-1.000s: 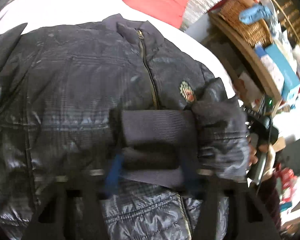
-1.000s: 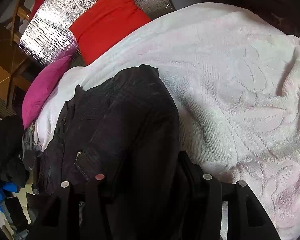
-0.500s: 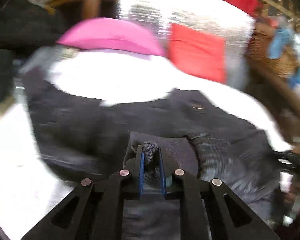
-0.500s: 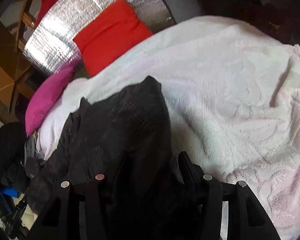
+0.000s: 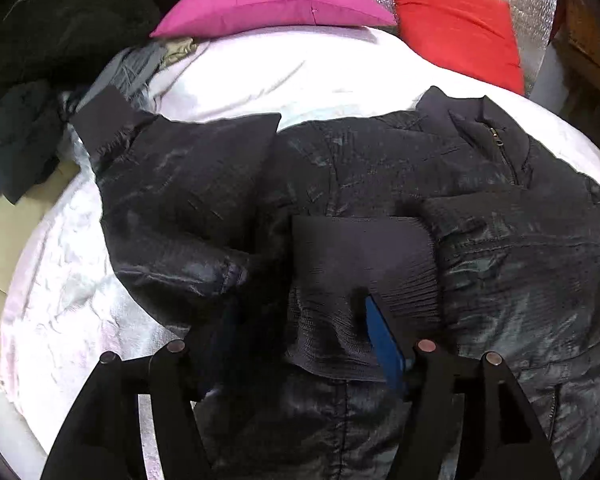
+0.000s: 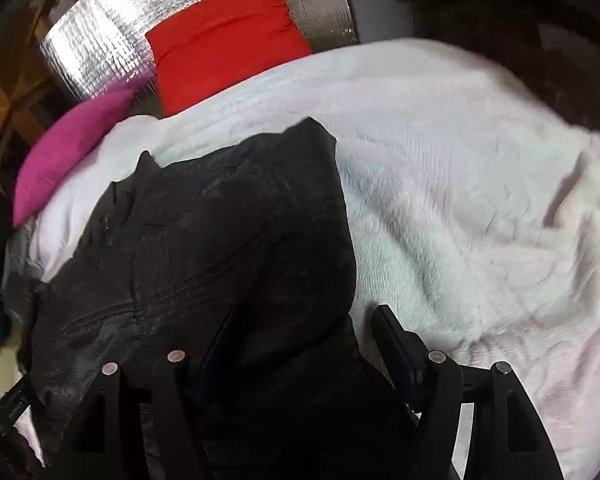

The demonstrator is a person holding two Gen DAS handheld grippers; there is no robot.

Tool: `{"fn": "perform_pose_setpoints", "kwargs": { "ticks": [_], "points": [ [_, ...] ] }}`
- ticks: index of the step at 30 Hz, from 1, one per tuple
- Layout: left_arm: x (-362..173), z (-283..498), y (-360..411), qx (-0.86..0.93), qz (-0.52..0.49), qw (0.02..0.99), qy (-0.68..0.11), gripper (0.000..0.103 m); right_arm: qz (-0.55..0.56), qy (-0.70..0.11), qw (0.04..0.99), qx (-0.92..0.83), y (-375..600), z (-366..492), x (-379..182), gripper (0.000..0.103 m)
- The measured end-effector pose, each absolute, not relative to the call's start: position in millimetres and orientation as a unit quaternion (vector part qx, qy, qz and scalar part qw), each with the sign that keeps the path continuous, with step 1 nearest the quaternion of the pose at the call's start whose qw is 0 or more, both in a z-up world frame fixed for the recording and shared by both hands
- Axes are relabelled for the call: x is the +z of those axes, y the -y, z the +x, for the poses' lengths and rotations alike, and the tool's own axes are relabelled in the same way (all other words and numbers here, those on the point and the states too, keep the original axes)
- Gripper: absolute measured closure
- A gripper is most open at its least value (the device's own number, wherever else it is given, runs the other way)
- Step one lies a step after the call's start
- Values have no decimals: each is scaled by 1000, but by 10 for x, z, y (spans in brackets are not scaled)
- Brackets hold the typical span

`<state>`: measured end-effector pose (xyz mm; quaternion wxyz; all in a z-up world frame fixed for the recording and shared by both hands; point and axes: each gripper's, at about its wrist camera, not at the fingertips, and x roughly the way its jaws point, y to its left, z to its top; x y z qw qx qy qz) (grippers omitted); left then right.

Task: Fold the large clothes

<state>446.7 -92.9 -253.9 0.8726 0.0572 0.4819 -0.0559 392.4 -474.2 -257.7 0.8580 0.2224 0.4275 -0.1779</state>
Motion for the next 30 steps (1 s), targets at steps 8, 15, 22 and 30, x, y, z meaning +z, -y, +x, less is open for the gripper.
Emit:
{"fn": "perform_pose_setpoints", "kwargs": {
  "ticks": [8,15,22,30],
  "points": [
    [-1912,4240,40,-39,-35,930,-363,19,148,-254,941,-164,4230,3424,-1636,31],
    [-2237,4647,-1075,59,-155,896,-413,19,156,-364,918,-14,3472,3796,-2135,32],
    [-2569,5091,-1635,63,-299,856,-417,19,147,-459,876,8,3193,4049,-2723,32],
    [-2975,5687,-1516,37,-327,827,-455,20,143,-463,874,22,3274,3995,-2708,32]
  ]
}}
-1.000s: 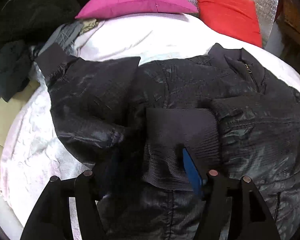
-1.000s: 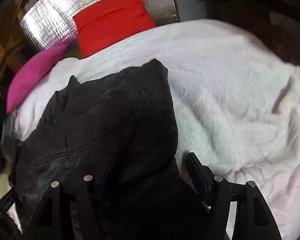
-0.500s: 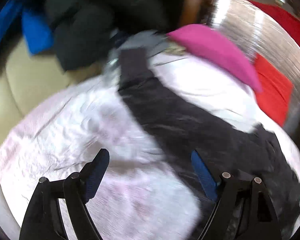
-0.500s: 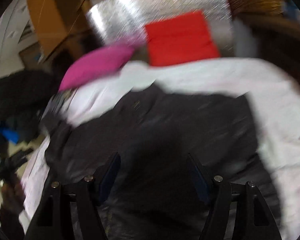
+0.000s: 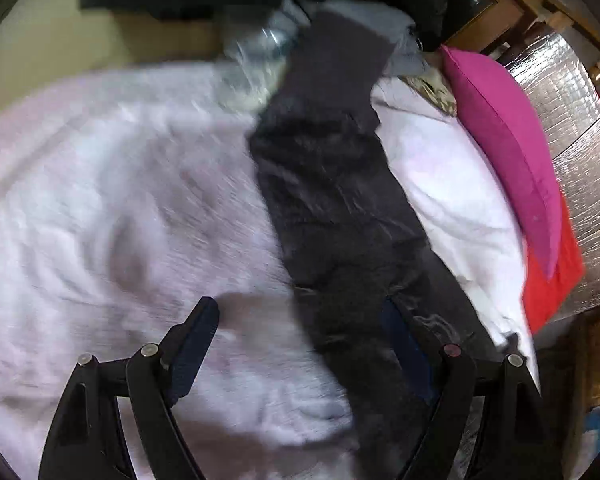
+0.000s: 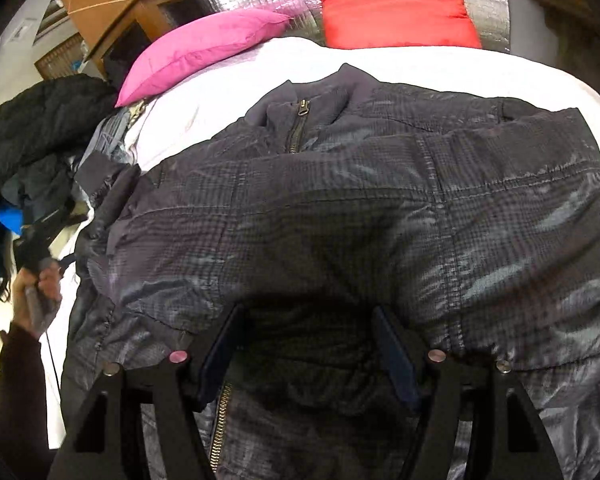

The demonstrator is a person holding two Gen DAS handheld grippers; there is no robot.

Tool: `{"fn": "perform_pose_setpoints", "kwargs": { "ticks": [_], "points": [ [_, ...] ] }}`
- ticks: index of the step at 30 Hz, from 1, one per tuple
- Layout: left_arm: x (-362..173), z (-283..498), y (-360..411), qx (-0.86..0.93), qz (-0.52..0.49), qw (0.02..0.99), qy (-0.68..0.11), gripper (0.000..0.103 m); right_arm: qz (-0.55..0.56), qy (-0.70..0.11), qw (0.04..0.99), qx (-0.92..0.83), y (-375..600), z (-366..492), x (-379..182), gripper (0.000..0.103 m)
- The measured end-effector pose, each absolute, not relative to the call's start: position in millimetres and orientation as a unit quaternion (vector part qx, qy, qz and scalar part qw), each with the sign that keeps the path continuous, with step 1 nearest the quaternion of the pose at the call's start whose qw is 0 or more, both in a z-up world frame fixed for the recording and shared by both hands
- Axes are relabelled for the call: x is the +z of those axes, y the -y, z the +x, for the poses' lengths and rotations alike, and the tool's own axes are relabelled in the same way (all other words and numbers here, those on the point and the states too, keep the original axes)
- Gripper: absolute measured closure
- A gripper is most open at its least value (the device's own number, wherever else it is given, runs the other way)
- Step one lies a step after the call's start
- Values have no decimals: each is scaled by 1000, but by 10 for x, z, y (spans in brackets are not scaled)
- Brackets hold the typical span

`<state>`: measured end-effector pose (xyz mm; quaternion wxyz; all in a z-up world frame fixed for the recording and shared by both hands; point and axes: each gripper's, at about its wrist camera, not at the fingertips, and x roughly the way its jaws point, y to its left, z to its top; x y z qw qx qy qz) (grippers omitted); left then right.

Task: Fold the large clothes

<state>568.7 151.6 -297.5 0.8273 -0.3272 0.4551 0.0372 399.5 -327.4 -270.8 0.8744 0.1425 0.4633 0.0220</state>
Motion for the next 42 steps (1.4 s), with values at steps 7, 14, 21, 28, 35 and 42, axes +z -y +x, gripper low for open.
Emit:
{"fn": "perform_pose_setpoints", "kwargs": {
  "ticks": [7,14,21,28,35,42],
  "points": [
    [-2800,5763,-1233,23,-260,865,-428,96,132,-465,875,24,3190,4030,-2657,32],
    [-2072,5355,-626,-50,-224,901,-367,98,220,-446,866,40,3459,3911,-2554,32],
    [-1873,4558,509,-176,-157,899,-369,98,270,-409,872,18,3730,3747,-2369,32],
    [-2657,4266,1192,-188,-58,867,-458,85,315,-399,861,-7,4001,3617,-2365,32],
    [-2198,4008,132,-198,-228,858,-416,21,346,-389,854,-2,4136,3561,-2292,32],
    [-2424,4471,-765,-102,-366,822,-425,18,345,-382,857,15,4055,3539,-2226,32]
  ]
}}
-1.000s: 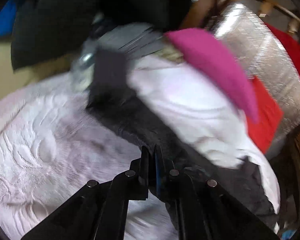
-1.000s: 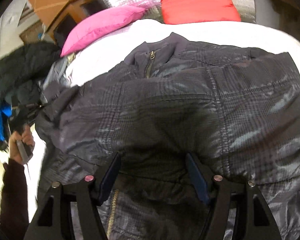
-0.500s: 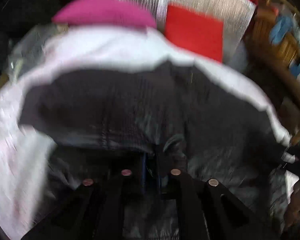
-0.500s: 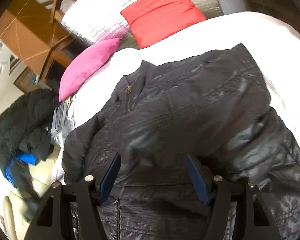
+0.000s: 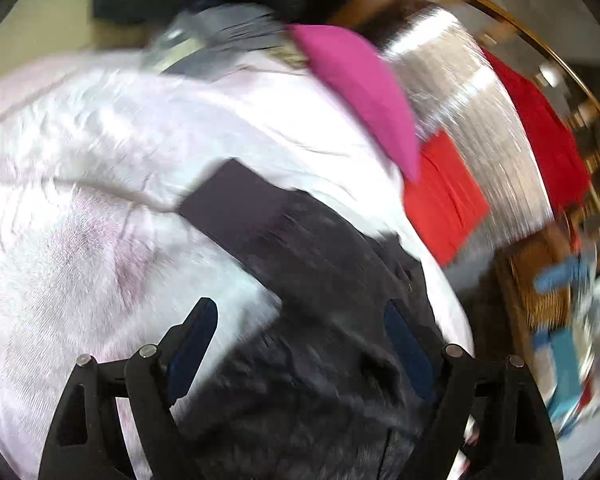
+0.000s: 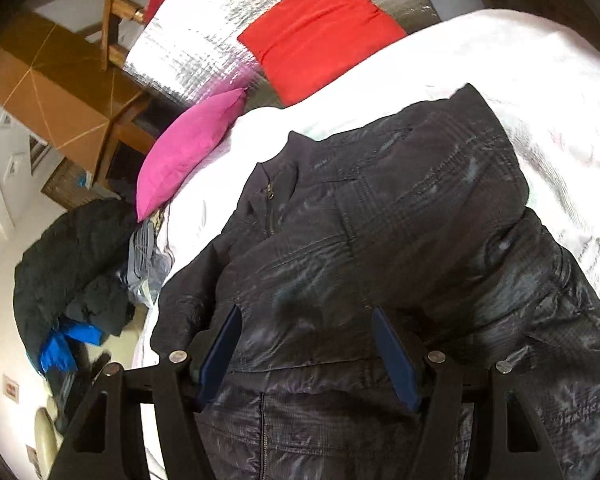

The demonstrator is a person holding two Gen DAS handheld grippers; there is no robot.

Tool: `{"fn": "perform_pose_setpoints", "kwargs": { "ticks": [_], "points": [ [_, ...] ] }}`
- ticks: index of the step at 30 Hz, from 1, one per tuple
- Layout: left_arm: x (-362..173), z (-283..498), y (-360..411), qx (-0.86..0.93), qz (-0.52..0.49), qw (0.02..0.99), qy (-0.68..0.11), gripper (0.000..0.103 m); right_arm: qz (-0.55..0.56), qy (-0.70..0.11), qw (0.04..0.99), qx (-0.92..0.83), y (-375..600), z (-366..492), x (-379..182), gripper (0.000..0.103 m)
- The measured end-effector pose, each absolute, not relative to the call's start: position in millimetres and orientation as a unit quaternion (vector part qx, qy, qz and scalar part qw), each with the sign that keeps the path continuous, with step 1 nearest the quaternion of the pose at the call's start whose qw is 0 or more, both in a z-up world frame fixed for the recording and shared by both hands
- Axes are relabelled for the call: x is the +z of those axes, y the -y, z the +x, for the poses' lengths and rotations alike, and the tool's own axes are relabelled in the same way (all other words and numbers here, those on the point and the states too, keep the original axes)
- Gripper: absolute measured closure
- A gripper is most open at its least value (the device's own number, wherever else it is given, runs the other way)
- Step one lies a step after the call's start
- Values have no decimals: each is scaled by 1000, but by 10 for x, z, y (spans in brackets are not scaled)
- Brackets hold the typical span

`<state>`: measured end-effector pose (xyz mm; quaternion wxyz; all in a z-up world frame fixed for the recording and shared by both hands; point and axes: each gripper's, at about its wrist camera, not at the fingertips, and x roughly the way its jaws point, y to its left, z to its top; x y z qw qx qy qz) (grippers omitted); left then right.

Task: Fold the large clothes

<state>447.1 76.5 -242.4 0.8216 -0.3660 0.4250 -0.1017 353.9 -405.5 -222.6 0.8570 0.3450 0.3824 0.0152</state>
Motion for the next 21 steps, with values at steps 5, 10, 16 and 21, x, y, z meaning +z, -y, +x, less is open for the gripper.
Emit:
{"fn": "perform_pose_setpoints", "kwargs": {
  "ticks": [5,10,16,21],
  "points": [
    [-2934,4961,-695,-105,-446,744,-487,18,338,-384,859,11,4040,3566,-2241,32],
    [-3089,5177,-574,-89,-460,748,-470,45,339,-387,858,1,4143,3581,-2290,32],
    [-2605,5317,-250,-69,-346,822,-447,79,337,-374,864,-15,4329,3507,-2258,32],
    [-1778,5060,561,-117,-198,895,-382,80,356,-344,868,-41,4638,3341,-2144,32]
  ]
}}
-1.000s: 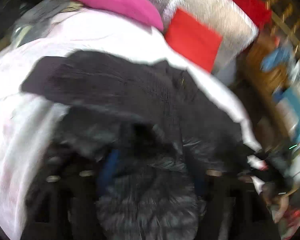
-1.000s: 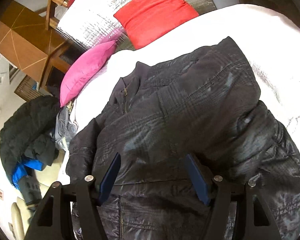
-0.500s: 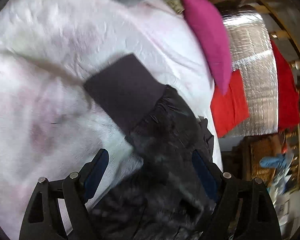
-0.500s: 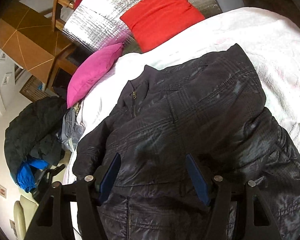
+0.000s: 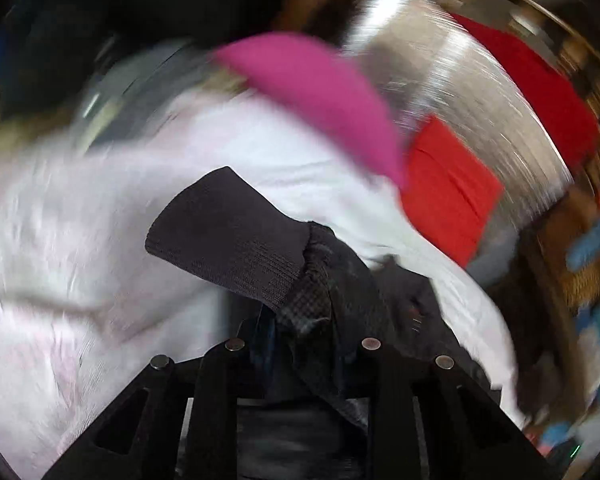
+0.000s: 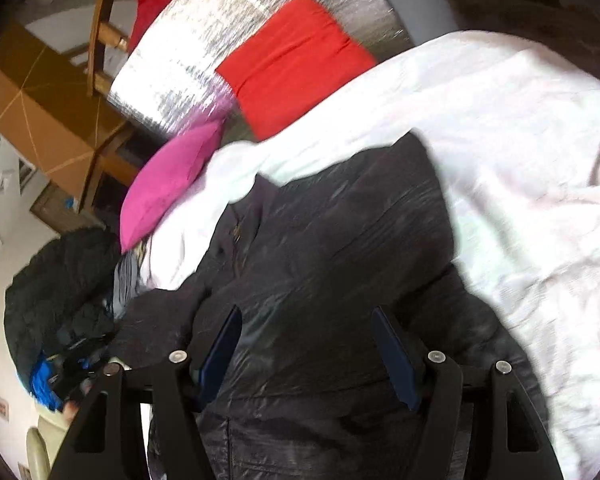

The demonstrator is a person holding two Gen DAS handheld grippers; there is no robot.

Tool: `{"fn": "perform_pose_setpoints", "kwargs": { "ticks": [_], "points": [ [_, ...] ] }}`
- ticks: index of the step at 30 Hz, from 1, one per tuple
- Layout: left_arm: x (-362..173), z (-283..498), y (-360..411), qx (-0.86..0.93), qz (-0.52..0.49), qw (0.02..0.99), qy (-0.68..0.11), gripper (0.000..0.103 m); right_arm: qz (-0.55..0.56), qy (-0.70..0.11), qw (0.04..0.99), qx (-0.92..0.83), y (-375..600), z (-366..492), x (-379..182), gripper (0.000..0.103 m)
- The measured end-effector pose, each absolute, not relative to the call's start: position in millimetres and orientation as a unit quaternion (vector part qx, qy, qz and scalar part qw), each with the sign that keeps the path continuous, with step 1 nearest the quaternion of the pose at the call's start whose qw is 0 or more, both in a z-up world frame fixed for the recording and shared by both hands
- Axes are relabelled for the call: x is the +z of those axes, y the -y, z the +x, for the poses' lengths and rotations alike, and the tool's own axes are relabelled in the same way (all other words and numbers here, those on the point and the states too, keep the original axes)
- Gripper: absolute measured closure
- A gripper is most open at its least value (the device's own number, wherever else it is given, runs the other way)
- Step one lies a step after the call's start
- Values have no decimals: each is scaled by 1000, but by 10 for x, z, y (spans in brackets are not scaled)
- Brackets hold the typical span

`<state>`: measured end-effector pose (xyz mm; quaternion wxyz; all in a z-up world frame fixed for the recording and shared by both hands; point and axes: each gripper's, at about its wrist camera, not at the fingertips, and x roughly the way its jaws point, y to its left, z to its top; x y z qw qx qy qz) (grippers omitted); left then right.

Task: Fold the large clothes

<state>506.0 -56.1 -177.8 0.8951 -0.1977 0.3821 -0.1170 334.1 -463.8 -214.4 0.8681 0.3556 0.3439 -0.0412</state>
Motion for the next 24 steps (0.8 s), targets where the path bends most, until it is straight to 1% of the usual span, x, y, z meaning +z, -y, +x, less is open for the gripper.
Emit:
{"fn": "perform_pose_setpoints", "kwargs": {
  "ticks": [1,3,4,5,7,8,9,10,11,12,13,14,15,19,22,23,24],
  "points": [
    [-1673,5076,664,-130,-176,900,-376,80,358,-340,868,-46,4688,3314,-2129,32],
    [-1438,4934,1084,-169,-120,909,-362,80,370,-329,867,-57,4832,3240,-2103,32],
    [-1344,4823,1427,-193,-80,910,-358,80,376,-326,866,-58,4878,3214,-2098,32],
    [-1250,4721,1532,-207,-54,910,-356,79,384,-320,864,-61,4946,3183,-2088,32],
    [-1256,4514,2097,-246,15,900,-358,76,392,-310,863,-65,5058,3131,-2055,32],
    [-1295,4400,2377,-268,48,889,-367,70,398,-305,863,-67,5112,3108,-2037,32],
    [-1334,4319,2569,-285,71,879,-375,60,403,-300,862,-67,5148,3093,-2021,32],
    [-1390,4212,2759,-305,97,867,-383,56,411,-294,860,-66,5193,3066,-2004,32],
    [-1421,4110,2863,-318,113,860,-382,49,418,-288,859,-65,5228,3035,-1992,32],
    [-1430,4017,2885,-325,124,859,-376,40,423,-282,859,-66,5266,3012,-1978,32],
    [-1433,3940,2858,-327,128,861,-369,35,425,-279,859,-67,5272,2997,-1979,31],
    [-1426,3886,2769,-322,130,868,-356,28,428,-276,858,-68,5283,2991,-1976,31],
    [-1408,3894,2671,-308,134,876,-346,24,430,-276,857,-66,5281,3000,-1980,31],
    [-1496,3933,2135,-198,157,912,-324,22,417,-290,860,-57,5150,3105,-2016,32],
    [-1699,4105,1778,-114,166,920,-336,22,380,-297,874,-48,4975,3203,-1989,33],
    [-1813,4180,1613,-85,162,919,-350,22,361,-299,882,-44,4883,3243,-1966,36],
    [-1893,4238,1521,-69,159,917,-359,22,336,-302,891,-41,4761,3295,-1935,44]
  ]
}}
